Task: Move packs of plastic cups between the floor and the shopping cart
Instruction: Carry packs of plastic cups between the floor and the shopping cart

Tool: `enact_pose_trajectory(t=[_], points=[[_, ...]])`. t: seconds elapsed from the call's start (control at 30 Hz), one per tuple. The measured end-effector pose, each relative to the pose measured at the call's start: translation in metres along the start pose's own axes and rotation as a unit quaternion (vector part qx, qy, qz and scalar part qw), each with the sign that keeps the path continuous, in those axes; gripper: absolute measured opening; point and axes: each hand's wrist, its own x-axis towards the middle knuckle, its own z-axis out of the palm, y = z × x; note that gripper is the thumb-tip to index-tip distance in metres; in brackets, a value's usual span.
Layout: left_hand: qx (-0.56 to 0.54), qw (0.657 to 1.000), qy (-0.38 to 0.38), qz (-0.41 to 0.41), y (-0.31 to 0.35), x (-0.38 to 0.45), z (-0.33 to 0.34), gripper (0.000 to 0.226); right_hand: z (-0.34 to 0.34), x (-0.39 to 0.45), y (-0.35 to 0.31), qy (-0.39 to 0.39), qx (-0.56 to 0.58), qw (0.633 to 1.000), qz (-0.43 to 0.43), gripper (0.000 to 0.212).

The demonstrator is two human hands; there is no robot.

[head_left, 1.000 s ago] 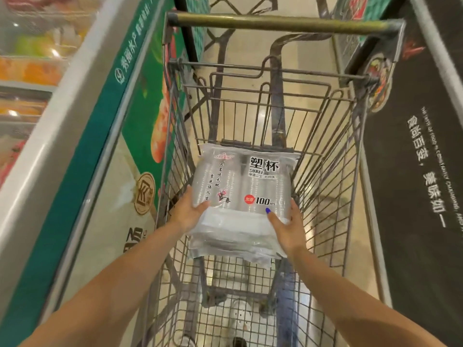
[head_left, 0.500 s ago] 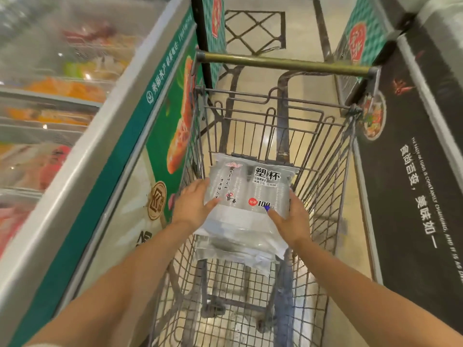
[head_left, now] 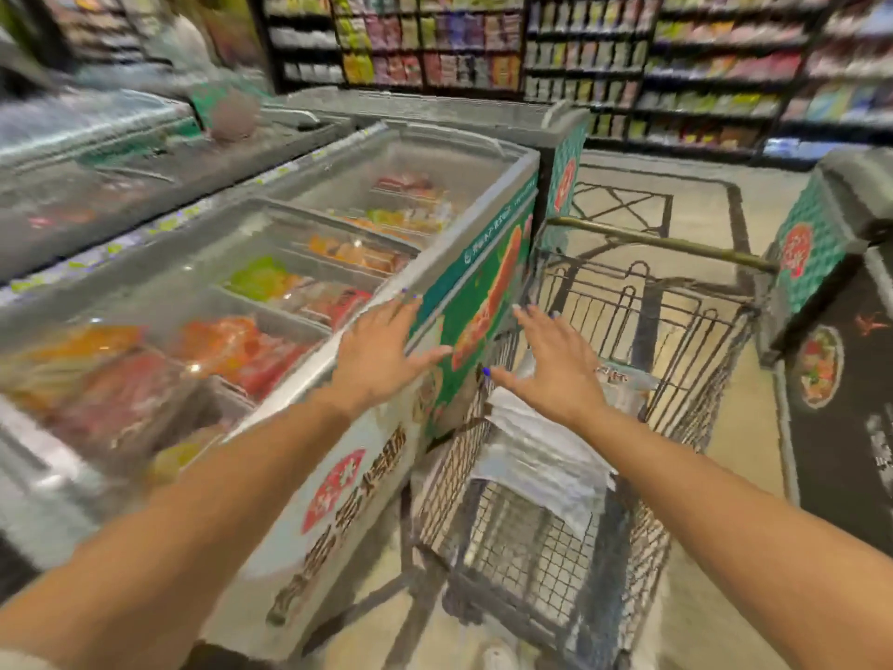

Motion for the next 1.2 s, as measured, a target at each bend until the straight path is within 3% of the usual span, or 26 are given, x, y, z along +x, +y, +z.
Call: enact_pose_trajectory(t=[0.2, 0.47, 0.63, 0.83, 0.9, 1.03, 1.2], points=[[0.07, 0.994, 0.047, -0.063, -0.062, -0.157, -0.097, 0.1, -0.017, -0.071, -0.136, -0.023, -0.017, 0.991, -0.132, 0.095], [0.146, 0.961, 0.07, -0.224, -0.117, -0.338, -0.193, 0.098, -0.026, -0.139, -0.291, -0.044, 0.027, 0.952, -0.301, 0.097], [0.188, 0.913, 0.103, -0.347, -0.115, -0.464, -0.226, 0.088, -0.017, -0.197, -0.38, -0.092, 0.057, 0.904, -0.413, 0.096], [0.198, 0.836, 0.086, -0.505, -0.081, -0.641, -0.24, 0.104, 0.009, -0.311, -0.457, -0.143, 0.078, 0.831, -0.533, 0.097], [0.211, 0.808, 0.059, -0.547, -0.065, -0.7, -0.234, 0.099, 0.019, -0.354, -0.471, -0.178, 0.088, 0.803, -0.561, 0.095], [0.206, 0.759, 0.059, -0.614, -0.03, -0.803, -0.221, 0.095, 0.035, -0.433, -0.5, -0.219, 0.091, 0.751, -0.616, 0.09], [0.208, 0.717, 0.07, -0.661, -0.015, -0.9, -0.225, 0.099, 0.053, -0.509, -0.549, -0.23, 0.097, 0.717, -0.651, 0.091]])
